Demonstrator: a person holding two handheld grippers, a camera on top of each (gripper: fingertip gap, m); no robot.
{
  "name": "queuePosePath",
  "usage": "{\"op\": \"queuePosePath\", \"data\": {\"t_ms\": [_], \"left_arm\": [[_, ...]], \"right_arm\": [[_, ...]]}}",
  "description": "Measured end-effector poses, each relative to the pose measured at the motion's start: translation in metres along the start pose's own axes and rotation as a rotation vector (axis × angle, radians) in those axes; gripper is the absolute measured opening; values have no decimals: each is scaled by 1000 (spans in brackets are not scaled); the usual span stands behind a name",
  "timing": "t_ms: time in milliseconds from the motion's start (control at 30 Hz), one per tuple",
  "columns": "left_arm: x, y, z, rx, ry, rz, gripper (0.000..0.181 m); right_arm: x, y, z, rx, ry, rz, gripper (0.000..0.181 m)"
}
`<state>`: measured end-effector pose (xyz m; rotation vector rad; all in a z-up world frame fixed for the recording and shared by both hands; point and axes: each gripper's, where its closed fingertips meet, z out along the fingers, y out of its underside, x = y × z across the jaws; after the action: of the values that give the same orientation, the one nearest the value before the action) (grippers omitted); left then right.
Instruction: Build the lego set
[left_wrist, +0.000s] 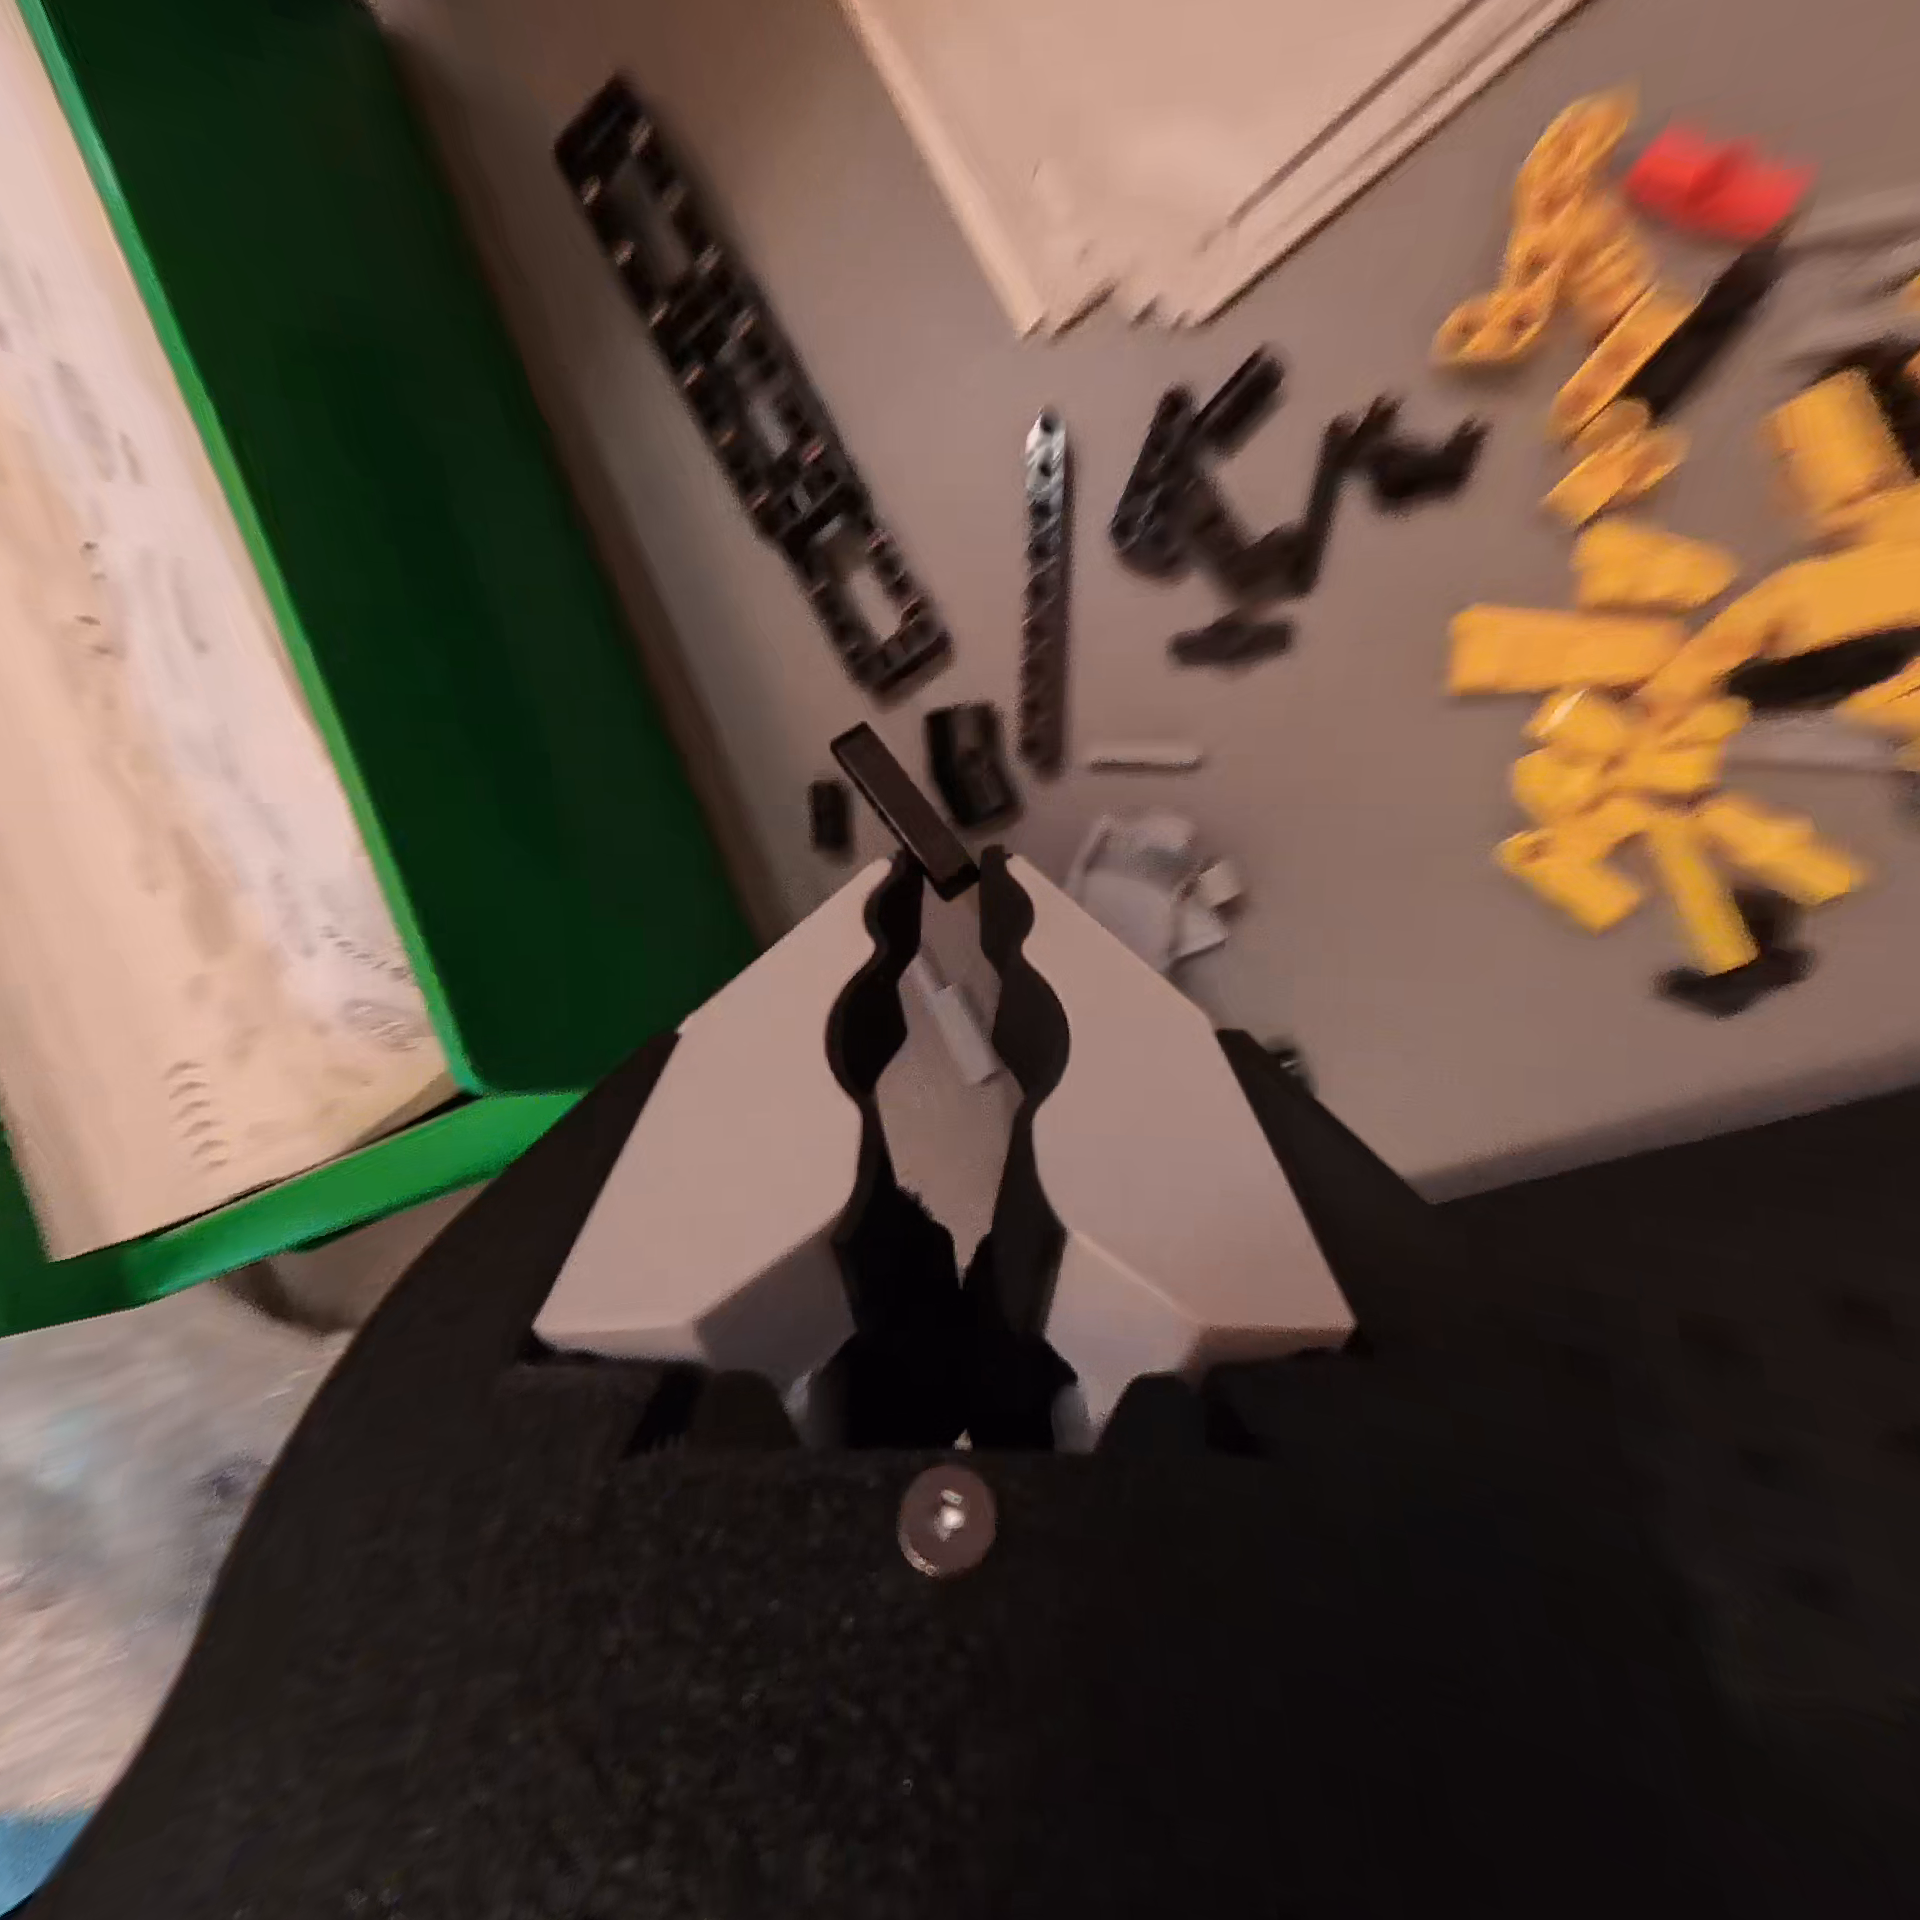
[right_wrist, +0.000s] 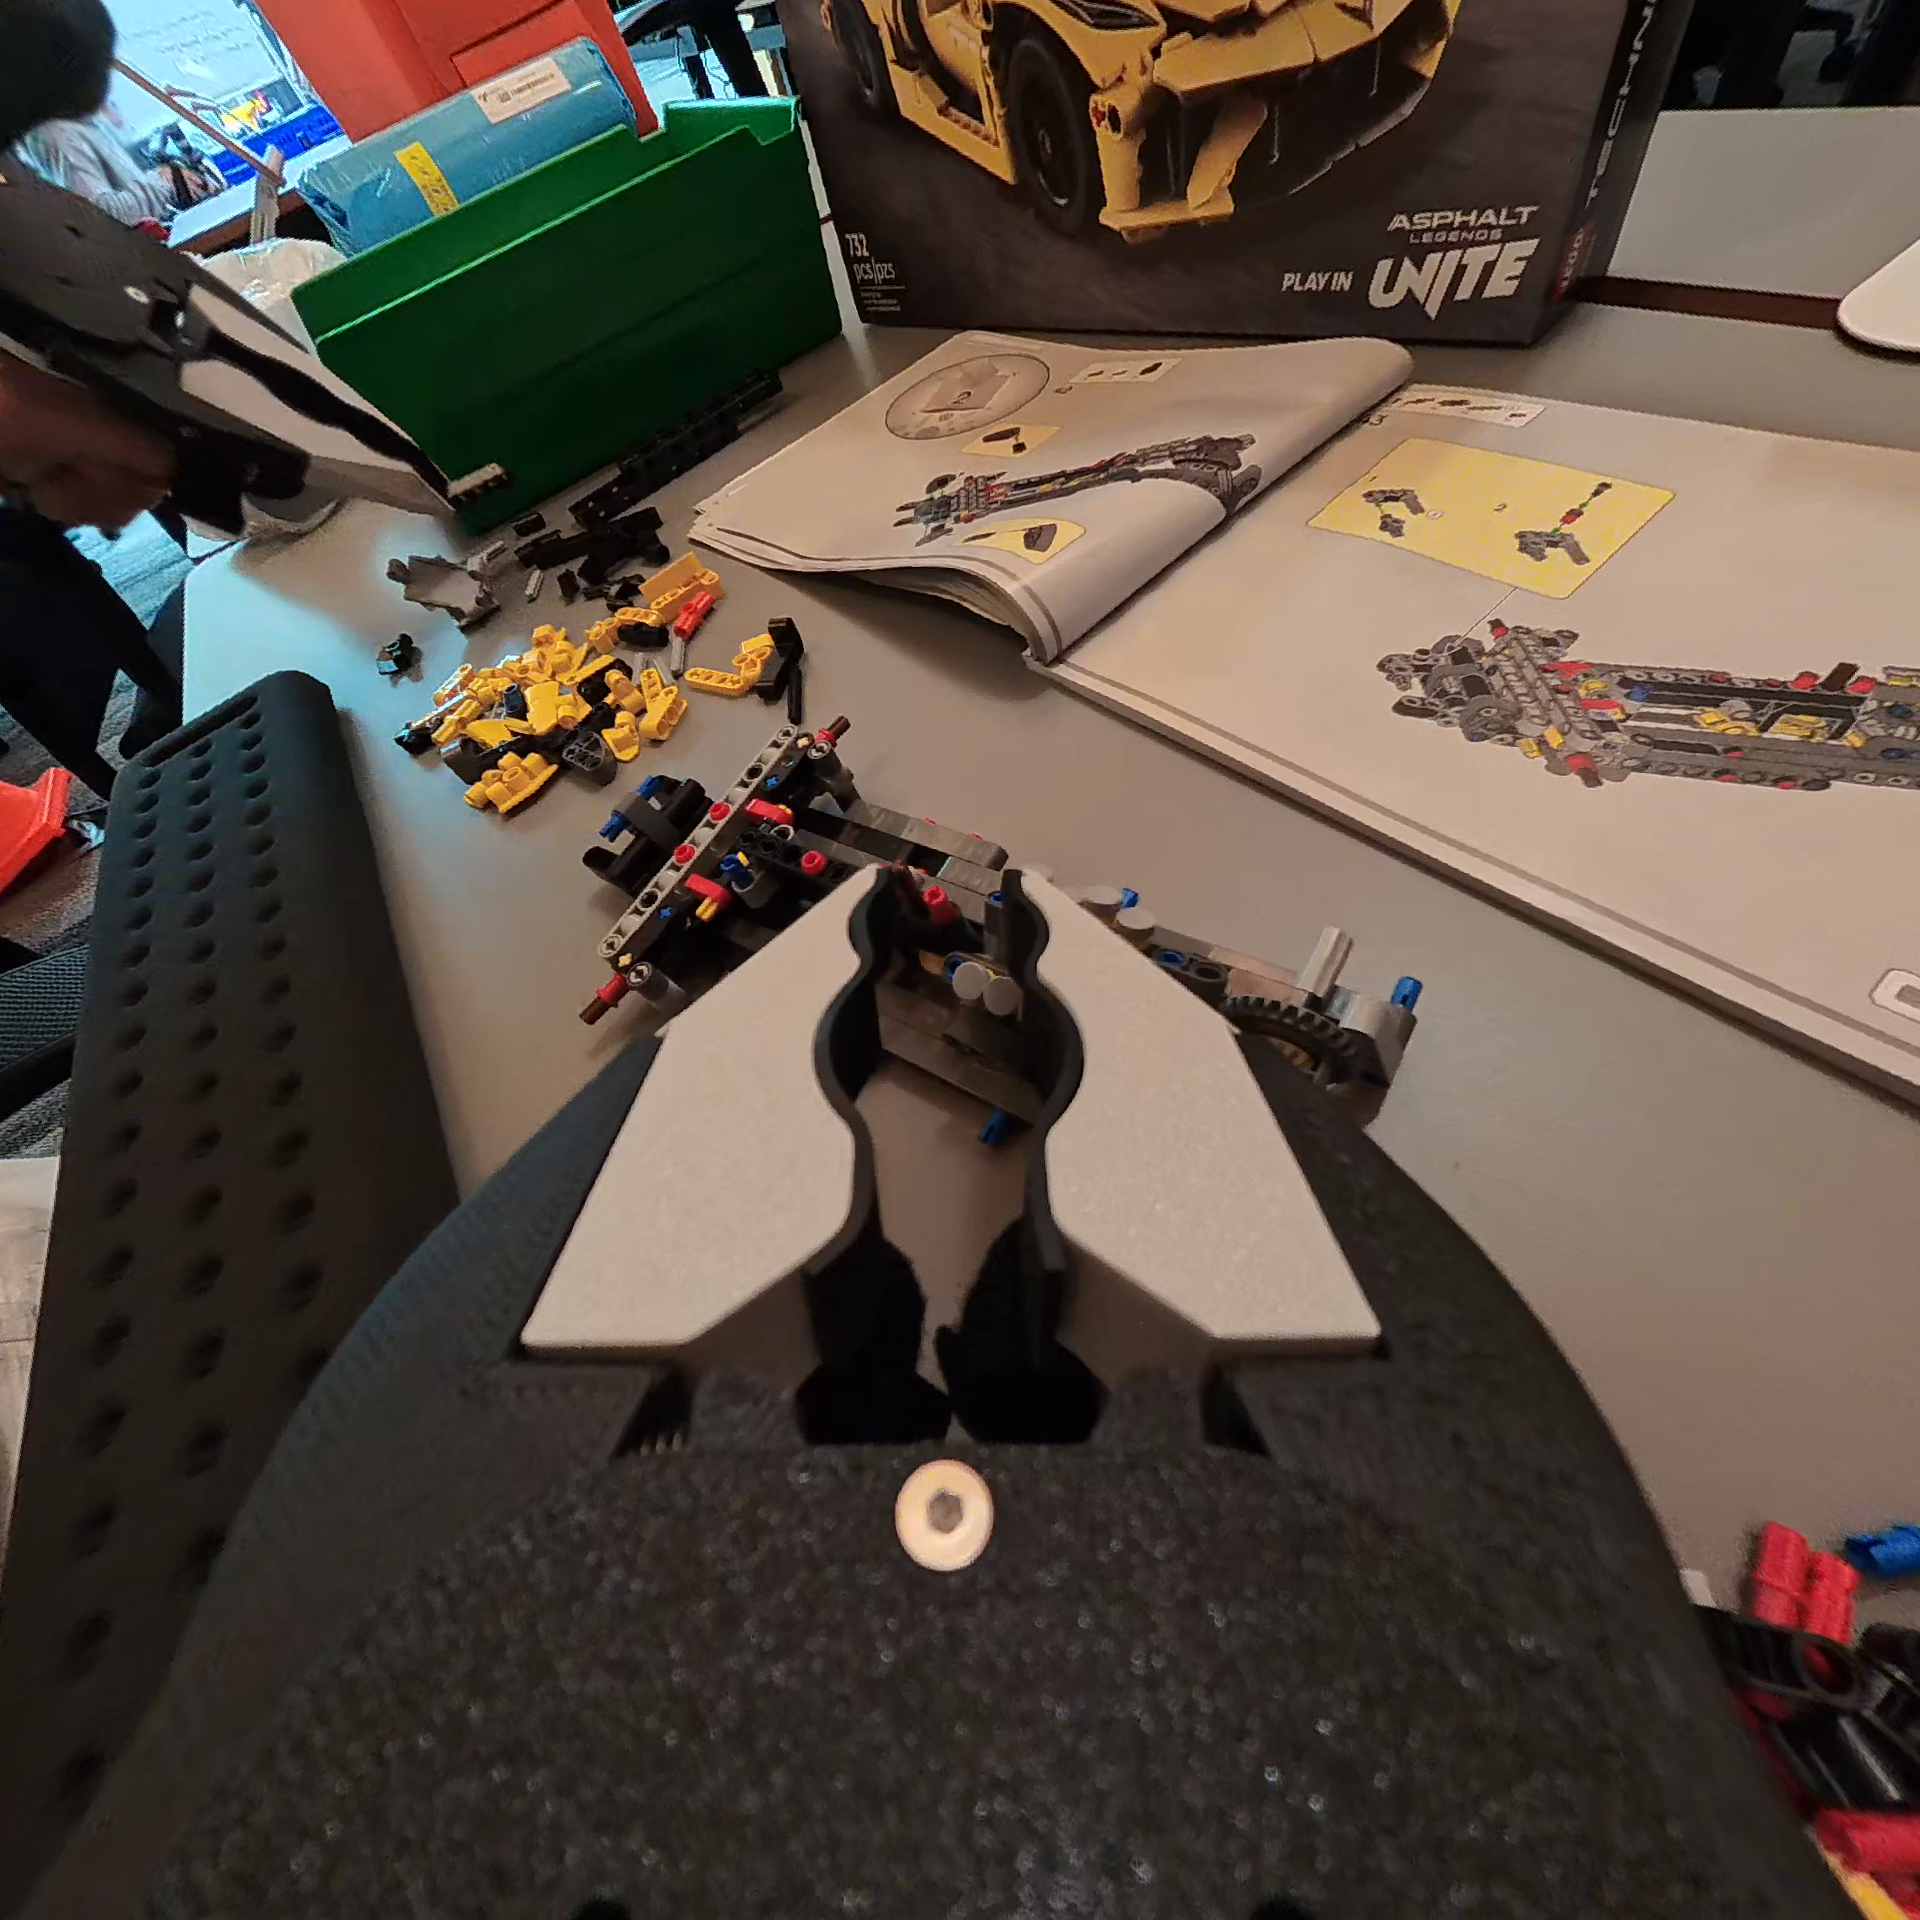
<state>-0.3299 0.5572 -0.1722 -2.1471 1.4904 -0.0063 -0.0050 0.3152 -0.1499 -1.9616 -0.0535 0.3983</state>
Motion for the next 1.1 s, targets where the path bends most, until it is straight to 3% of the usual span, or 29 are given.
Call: {"op": "queuePosePath", "data": {"t_ms": [167,567,767,867,933,1000,1100], "left_arm": [[-11,18,9,-46,-13,189,10],[-6,22,31,-75,41,202,9],[-17,18,12,-61,-19,175,19],[-19,-1,-9,18,-79,148,18],[11,-21,-19,106,22,136,20],[63,-31,-26,155,206,207,26],[120,-48,-25,215,335,301,29]], "right_arm": [[3,0,-1,3,8,7,19],[5,5,3,-20,12,15,19],[5,7,4,-31,8,19,19],[5,7,4,-31,7,22,19],[5,6,4,-31,7,20,19],[5,6,4,-29,9,16,19],[5,5,4,-25,9,16,19]]}}
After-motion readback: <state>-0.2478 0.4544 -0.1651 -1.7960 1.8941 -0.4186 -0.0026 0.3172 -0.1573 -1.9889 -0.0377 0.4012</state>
